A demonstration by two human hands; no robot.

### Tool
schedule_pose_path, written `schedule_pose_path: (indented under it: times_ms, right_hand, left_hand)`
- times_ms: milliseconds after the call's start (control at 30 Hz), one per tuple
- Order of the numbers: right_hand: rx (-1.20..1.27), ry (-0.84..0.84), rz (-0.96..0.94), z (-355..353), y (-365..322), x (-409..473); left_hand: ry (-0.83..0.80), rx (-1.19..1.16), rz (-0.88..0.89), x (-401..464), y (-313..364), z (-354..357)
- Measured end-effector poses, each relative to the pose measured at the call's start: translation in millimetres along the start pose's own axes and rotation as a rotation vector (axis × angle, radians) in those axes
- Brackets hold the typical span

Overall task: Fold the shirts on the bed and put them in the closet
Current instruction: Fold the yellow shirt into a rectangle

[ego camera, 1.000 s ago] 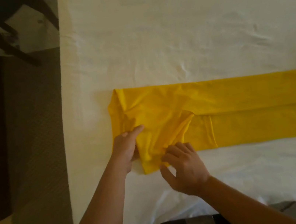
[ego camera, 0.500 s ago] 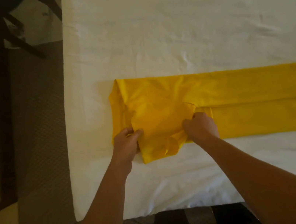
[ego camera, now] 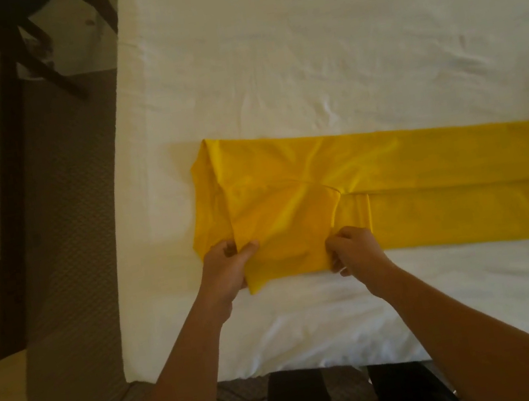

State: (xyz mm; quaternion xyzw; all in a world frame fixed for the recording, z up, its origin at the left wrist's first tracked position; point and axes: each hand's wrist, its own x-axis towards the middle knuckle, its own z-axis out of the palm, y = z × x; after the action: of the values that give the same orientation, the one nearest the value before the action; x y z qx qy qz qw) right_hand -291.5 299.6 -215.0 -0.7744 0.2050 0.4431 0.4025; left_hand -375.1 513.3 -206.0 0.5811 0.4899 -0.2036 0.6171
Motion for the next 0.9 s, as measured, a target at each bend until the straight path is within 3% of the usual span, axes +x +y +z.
schedule_pose_path:
  times_ms: [267, 367, 433, 533, 700, 900]
  right_hand:
    - [-0.445, 0.175, -0.061, -12, 3, 3]
    - [-0.503, 0.310, -0.135, -16, -16, 7]
    - [-0.502, 0.368, -0.243, -18, -31, 13]
    - [-0.498, 0.401, -0.454, -14, -59, 31]
    - [-0.616, 0.365, -0.584, -9, -101, 67]
    - [-0.866, 0.314, -0.547, -11, -120, 103]
  left_hand:
    - [0.161, 0.338, 0.045, 9, -28, -8]
    - [0.106, 0.630, 0.017, 7, -3, -20]
    - [0.211, 0.831, 0.101, 11, 20, -27]
    - [0.391, 0.765, 0.292, 26, 59, -31]
    - [0.433, 0.593, 0.479, 77, 106, -25]
    - [0.367, 0.948, 0.476, 129, 123, -23]
